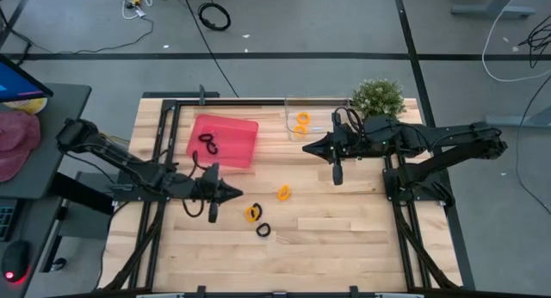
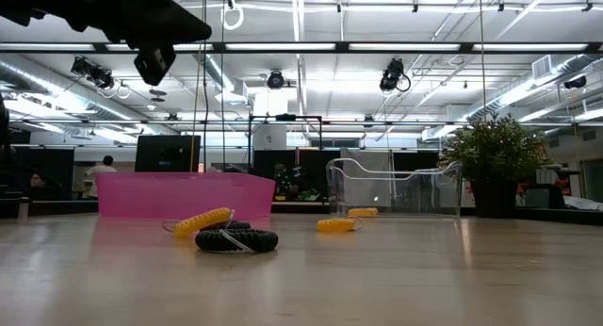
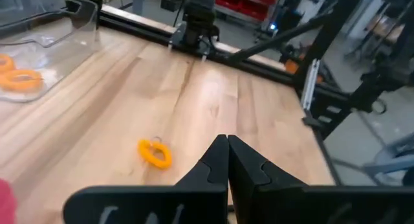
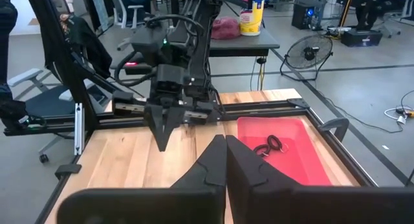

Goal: Sort spring keychains
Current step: Put the yellow spring keychain into the transparent bin

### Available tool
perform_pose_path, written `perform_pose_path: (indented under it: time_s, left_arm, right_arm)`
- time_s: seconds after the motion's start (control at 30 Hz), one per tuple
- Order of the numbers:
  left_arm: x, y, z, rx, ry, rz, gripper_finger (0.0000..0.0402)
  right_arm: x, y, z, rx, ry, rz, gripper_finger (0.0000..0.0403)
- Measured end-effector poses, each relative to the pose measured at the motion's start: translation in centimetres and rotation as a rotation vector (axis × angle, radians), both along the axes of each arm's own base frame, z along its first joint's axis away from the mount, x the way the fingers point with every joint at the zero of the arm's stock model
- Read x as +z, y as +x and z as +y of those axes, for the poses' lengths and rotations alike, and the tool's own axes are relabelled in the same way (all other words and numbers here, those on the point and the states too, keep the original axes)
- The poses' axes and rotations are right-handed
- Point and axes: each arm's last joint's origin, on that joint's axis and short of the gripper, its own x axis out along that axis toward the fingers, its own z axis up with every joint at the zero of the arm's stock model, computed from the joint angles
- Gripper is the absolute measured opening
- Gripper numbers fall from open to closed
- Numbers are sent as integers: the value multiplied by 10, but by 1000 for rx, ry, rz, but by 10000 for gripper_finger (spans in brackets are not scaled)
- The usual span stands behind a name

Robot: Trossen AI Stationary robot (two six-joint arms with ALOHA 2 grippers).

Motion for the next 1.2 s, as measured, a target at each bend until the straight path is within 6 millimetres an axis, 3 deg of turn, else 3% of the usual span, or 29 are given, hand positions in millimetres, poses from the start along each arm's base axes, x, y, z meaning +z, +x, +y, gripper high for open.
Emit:
perform_pose_path:
  time_s: [0.13, 0.33, 0.5, 0.8, 1.0, 1.2]
  left_arm:
    - [19, 5, -1, -3, 66, 88, 1]
    - [49, 21, 1, -67, 198, 452, 1]
    - [52, 47, -1, -277, 285, 645, 9]
    - [14, 86, -13, -453, 388, 788, 55]
    - [-11, 95, -20, -572, 324, 862, 120]
    - [-20, 103, -23, -583, 318, 849, 199]
  right_arm:
    - [0, 0, 0, 0, 0, 1, 4]
    - [-1, 0, 0, 0, -1, 8, 4]
    - [-1, 0, 0, -1, -2, 15, 4]
    - [-1, 0, -1, -6, 4, 14, 4]
    - [-1, 0, -1, -6, 4, 13, 4]
    - [-1, 0, -1, -6, 4, 13, 4]
